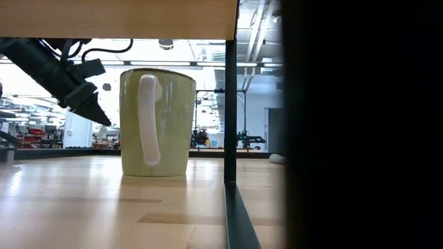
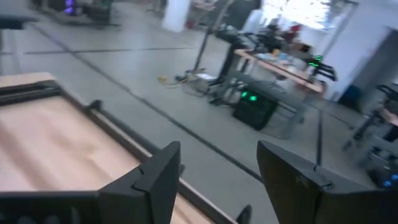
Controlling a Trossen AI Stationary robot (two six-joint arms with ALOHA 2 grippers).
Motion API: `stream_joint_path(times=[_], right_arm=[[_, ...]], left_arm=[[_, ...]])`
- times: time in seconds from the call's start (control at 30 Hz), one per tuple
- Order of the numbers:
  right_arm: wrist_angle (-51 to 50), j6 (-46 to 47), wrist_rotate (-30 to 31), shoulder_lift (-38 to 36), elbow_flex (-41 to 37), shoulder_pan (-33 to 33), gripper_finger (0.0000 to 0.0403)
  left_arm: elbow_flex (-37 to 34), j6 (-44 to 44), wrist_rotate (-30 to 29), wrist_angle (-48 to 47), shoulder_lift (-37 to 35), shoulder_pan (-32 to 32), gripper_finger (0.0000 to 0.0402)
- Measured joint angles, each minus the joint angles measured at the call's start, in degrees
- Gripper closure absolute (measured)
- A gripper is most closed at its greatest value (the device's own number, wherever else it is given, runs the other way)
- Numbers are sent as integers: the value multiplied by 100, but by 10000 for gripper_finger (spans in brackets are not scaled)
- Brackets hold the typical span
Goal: Stack small to large cups/mugs on shelf
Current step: Put the light green mug on the shelf
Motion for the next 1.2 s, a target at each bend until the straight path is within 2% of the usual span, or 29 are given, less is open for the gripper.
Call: stream_joint_path(times=[0.07,0.23,0.47,0.7,0.9,1.07,1.2], right_arm=[[14,379,210,-359,-622,-51,168],[1,1752,1195,-1163,-2008,-275,168],[-27,2581,1253,-2051,-3207,-840,168],[269,2714,1258,-2284,-3296,-1185,168],[661,2661,1253,-1976,-3498,-1677,168],[951,2714,1246,-1573,-3630,-2395,168],[922,2995,1245,-1243,-3635,-3244,168]], left_arm=[[-1,0,0,0,0,0,239],[-1,0,-2,6,0,0,239],[-1,175,-7,290,0,0,239],[1,260,-9,513,0,0,239],[-1,260,-11,527,0,0,239],[0,258,-16,526,0,1,239],[-1,256,-17,525,0,2,239]])
